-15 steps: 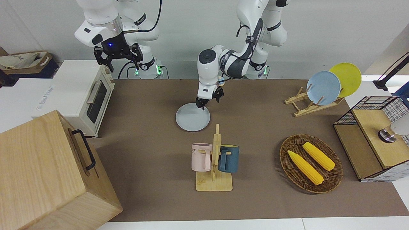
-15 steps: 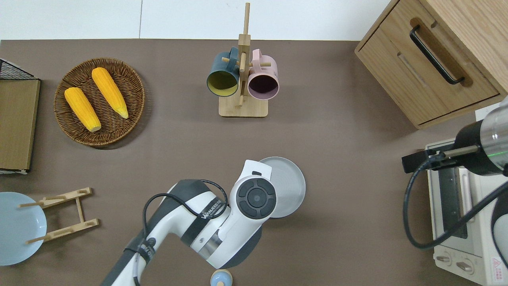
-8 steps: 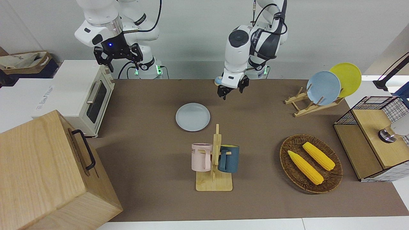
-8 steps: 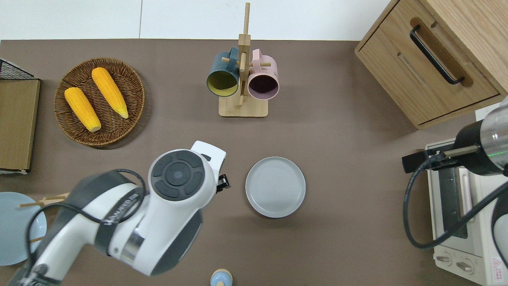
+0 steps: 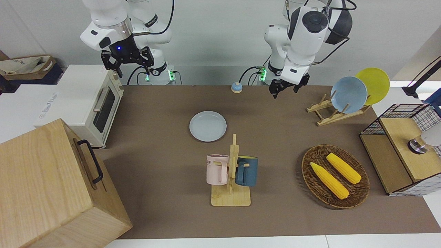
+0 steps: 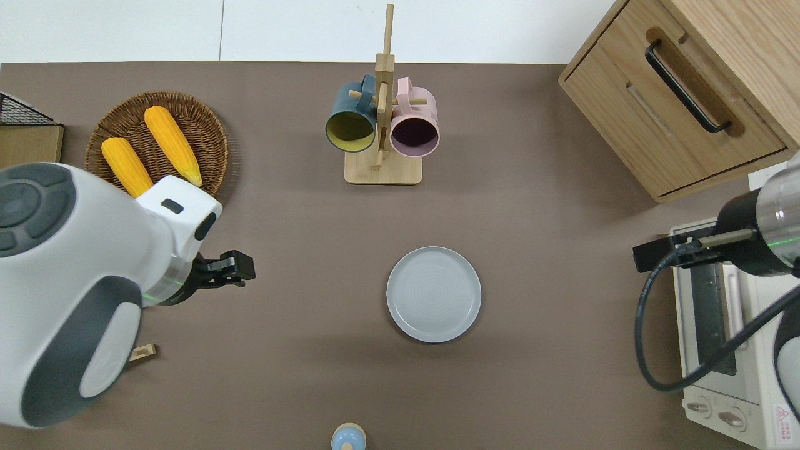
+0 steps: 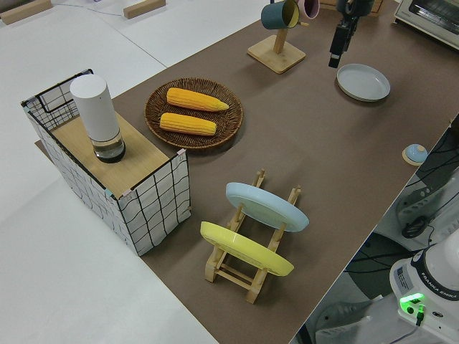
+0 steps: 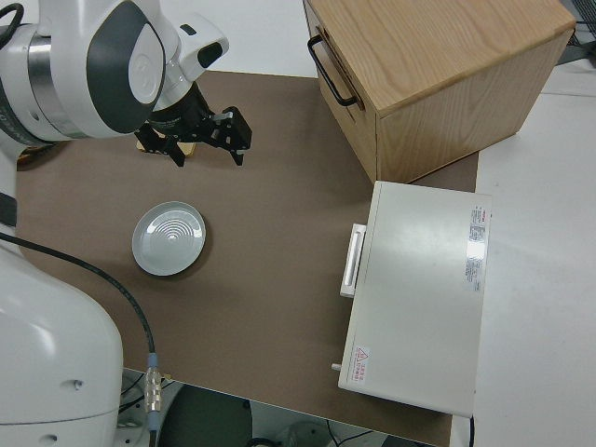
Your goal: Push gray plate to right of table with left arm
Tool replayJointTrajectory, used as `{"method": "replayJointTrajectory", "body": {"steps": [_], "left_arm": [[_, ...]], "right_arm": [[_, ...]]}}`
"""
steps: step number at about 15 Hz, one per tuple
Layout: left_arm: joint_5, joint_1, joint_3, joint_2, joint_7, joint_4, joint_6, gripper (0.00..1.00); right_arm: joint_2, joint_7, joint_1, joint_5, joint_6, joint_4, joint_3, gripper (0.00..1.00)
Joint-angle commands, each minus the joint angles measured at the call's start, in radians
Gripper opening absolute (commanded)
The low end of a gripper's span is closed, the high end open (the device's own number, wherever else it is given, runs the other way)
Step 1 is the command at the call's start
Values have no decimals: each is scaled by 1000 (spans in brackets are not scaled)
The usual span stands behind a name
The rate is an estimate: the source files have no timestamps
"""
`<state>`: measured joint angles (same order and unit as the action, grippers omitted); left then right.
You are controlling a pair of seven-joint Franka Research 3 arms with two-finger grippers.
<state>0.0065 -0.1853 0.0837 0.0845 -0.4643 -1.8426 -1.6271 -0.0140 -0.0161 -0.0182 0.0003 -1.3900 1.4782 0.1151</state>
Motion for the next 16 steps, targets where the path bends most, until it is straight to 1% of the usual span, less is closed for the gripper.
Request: {"method": "replayJointTrajectory", "body": {"steps": [1,2,4,6,7,16], "left_arm": [[-14,81,4,15,133,52,68,998],[-14,95,1,15,171,78,82,998],[-17,121,-19,14,251,135,122,998],[-17,121,-51,14,292,140,122,998],[-17,119,-64,14,305,141,122,998],[-45,122,-93,6,349,152,111,998]], "right_arm": [[-3,-13,20,4,16,-9,15,983],[-3,-13,20,4,16,-9,15,983],[-3,-13,20,4,16,-9,15,983],[-3,-13,20,6,16,-9,15,983],[-3,-13,20,6,16,-9,15,983],[-3,-13,20,4,16,-9,17,983]]}}
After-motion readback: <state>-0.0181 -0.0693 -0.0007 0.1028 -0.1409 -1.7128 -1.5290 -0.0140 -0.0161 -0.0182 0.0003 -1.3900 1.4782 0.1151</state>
